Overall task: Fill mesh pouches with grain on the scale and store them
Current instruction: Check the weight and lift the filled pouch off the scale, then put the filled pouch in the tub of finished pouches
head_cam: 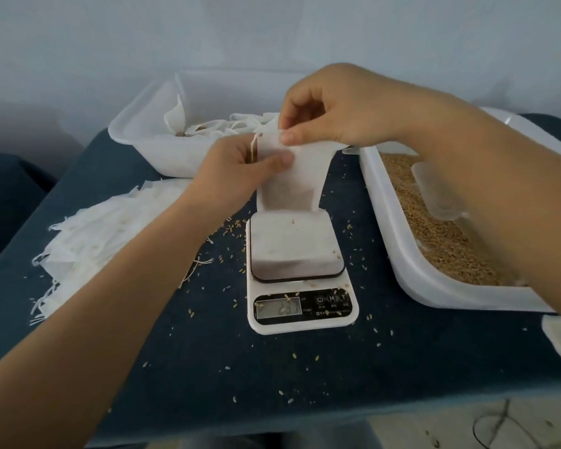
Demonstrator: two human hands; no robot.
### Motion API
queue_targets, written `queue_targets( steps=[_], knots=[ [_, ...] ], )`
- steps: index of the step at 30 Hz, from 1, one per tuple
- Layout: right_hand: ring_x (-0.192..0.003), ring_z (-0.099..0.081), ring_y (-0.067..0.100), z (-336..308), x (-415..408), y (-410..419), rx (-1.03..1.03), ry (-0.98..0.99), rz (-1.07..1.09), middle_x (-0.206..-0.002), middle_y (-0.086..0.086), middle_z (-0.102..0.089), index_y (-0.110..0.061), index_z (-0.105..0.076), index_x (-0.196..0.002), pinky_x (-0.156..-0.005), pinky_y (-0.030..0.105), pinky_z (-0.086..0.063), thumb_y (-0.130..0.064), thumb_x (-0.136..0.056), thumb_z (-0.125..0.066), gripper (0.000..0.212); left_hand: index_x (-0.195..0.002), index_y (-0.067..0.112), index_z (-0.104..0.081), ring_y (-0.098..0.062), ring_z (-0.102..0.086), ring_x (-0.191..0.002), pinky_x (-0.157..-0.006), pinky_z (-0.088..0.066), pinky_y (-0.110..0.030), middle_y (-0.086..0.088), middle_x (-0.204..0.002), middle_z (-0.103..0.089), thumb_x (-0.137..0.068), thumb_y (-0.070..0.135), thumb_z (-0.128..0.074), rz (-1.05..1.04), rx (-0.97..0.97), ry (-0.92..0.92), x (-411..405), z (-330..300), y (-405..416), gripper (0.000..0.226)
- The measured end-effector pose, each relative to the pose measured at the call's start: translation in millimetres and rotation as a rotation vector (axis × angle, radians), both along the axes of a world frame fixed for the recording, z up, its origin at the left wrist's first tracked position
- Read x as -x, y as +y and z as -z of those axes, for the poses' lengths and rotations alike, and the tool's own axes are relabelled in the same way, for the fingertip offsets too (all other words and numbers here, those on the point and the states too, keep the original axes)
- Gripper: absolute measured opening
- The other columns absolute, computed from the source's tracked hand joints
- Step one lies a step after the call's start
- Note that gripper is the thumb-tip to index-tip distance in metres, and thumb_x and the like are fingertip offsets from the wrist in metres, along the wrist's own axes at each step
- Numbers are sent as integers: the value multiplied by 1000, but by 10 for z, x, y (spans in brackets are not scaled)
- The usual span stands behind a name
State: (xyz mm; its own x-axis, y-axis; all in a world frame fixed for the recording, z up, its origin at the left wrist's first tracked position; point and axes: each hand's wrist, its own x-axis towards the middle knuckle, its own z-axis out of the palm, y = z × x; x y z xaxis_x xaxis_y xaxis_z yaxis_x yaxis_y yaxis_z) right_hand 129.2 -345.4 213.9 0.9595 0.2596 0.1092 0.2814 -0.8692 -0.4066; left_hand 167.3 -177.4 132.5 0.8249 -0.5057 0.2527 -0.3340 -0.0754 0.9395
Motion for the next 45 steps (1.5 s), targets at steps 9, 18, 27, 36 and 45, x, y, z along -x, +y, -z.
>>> queue_targets(
  steps=[9, 18, 27, 36, 45],
  knots=[
    [-65, -48, 2, 35, -43, -19, -207, -165, 39, -79, 3, -60, -19, -68, -89, -62, 16, -40, -31, -84, -71, 14, -79, 28, -71, -14, -70, -81, -81, -56, -42, 9, -80, -74, -80, 23, -70, -55, 100, -91, -29, -100, -57, 5],
    [-65, -47, 6, 62, -55, -14, -204, -156, 53, -80, 11, -62, -14, -68, -86, -61, 16, -39, -30, -82, -72, 18, -76, 28, -72, -21, -69, -84, -83, -54, -50, 4, -81, -73, -77, 27, -70, -73, 118, -75, -37, -62, -102, 2],
    [-60, -46, -2, 19, 7, -21, -155, -120, 25, -70, -8, -56, -18, -68, -87, -61, 13, -40, -31, -82, -73, 14, -77, 32, -73, -15, -65, -80, -83, -52, -48, 7, -78, -72, -80, 26, -69, -72, 111, -97, 42, -65, -70, 8],
    [-62, -52, -15, -179, -11, -22, 0, -35, -50, -74, -19, -61, -21, -70, -92, -62, 2, -38, -24, -87, -68, 6, -83, 21, -70, -7, -64, -72, -66, -52, -22, 4, -78, -71, -81, 25, -71, -62, 136, -35, 30, -28, -40, 4],
    [-85, -62, 2, -608, -320, -168, 34, -72, 2, -94, -8, -70, -22, -72, -95, -79, 14, -45, -22, -88, -67, 9, -86, 28, -71, -13, -69, -87, -69, -53, -16, 5, -90, -73, -77, 17, -72, -8, 221, 163, -161, 54, -66, 14]
  ],
)
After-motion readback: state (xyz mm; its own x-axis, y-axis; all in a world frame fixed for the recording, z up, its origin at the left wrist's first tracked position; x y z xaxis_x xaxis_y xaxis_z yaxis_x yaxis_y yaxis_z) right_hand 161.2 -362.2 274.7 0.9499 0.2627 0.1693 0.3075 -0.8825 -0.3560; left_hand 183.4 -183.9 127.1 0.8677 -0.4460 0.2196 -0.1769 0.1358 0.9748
